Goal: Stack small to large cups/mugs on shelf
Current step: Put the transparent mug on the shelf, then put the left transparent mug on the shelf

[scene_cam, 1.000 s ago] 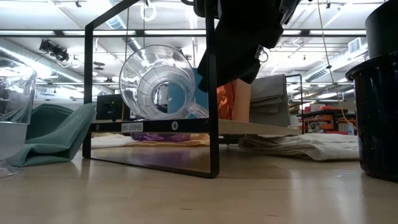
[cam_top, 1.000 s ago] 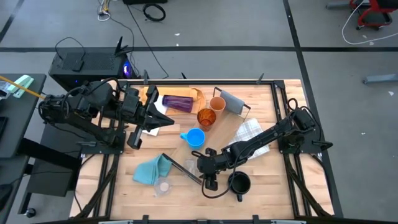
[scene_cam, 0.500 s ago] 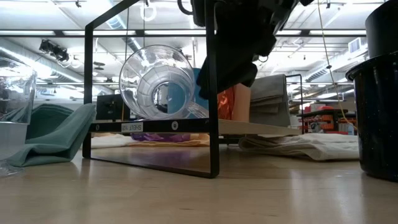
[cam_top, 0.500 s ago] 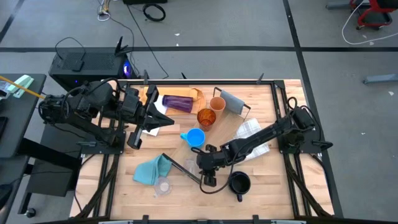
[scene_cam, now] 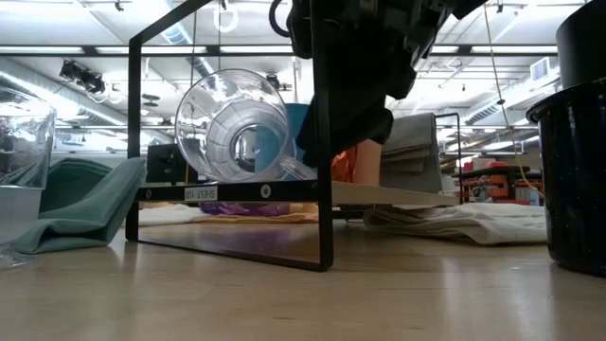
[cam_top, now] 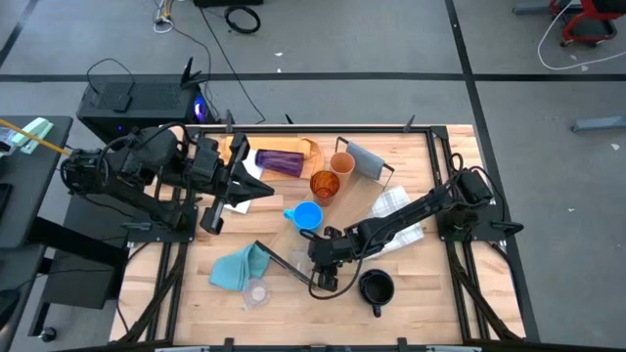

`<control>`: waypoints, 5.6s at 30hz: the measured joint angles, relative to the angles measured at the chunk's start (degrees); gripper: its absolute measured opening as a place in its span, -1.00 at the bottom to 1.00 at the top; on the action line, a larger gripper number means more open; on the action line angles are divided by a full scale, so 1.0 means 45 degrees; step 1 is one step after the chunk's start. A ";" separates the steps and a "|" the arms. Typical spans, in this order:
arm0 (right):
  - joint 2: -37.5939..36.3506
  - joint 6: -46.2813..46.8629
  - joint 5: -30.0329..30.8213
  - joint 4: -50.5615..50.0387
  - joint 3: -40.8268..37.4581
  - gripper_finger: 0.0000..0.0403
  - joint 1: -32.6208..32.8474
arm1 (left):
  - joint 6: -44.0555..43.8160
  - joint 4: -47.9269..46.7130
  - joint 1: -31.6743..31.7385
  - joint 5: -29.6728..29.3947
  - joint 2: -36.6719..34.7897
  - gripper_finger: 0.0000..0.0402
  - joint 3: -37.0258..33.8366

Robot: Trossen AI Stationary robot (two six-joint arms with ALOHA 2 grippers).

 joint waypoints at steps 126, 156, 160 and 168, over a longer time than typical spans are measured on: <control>-0.5178 0.2769 0.4007 -0.3813 0.0073 -0.45 0.5980 | -2.0500 -1.3074 -0.7717 -0.3768 0.5630 -0.61 -0.0521; -0.5178 0.2739 0.4012 -0.3803 0.0073 -0.45 0.5805 | -2.1319 -0.7871 -0.7202 -0.1143 0.5644 0.03 -0.3738; -0.5178 0.2739 0.4012 -0.3807 0.0073 -0.45 0.5745 | -2.0768 -0.8801 -0.7003 -0.1173 0.5625 0.05 -0.3339; -0.5178 0.2739 0.4021 -0.3803 0.0073 -0.45 0.5636 | -2.0061 -1.0239 -0.6941 -0.1079 0.5625 -0.05 -0.3337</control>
